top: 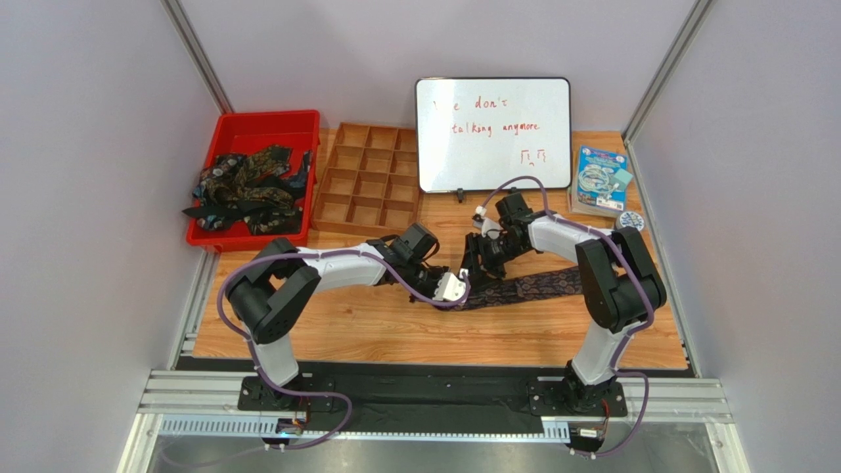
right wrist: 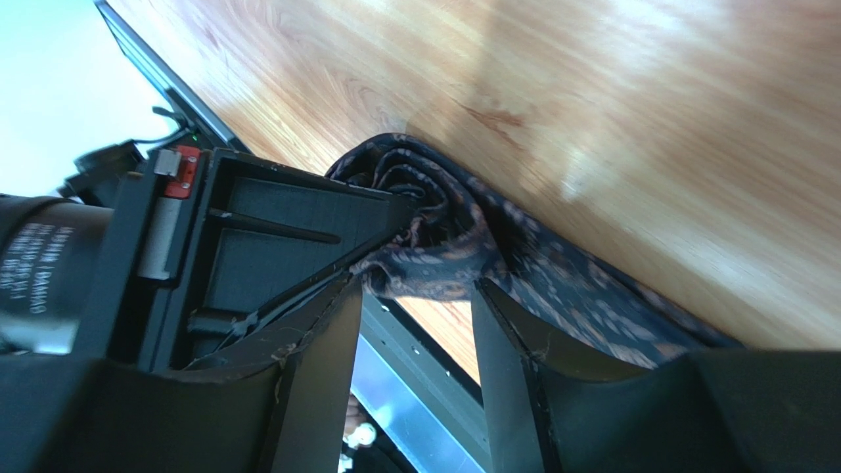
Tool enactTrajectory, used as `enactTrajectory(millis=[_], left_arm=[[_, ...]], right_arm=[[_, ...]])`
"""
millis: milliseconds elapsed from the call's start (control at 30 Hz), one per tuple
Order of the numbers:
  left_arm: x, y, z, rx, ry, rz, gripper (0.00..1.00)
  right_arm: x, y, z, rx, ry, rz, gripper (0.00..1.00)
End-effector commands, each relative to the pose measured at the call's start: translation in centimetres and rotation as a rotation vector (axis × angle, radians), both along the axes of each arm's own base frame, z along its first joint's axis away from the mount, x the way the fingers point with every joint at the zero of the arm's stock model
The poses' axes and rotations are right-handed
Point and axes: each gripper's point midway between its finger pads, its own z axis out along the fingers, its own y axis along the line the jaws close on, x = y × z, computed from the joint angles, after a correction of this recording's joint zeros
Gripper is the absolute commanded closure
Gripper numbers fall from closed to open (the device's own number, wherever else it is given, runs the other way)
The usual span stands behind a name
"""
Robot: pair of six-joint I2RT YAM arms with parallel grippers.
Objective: Roll the ties
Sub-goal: Roll the tie at the center of the board.
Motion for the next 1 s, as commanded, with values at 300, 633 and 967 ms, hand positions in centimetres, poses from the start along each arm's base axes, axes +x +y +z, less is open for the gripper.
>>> enactTrajectory(millis=[300,633,967], left_arm=[[-0.7,1.1,-1.9,0.057,0.116,0.024,0.87],[0.7,1.2,-0.5,0.073,0.113,0.158,0.56],[1.4,1.6,1.4,0.039,0.093,0.280,0.36]], right_arm=[[-2.2,0.0,-2.6,-0.039,0.027,0.028,0.84],[-1.4,-1.3,-6.0,-0.199,0.103,-0.004,0.91],[-1.7,-1.9,-7.4,-0.255,0.161,0.001,0.94]])
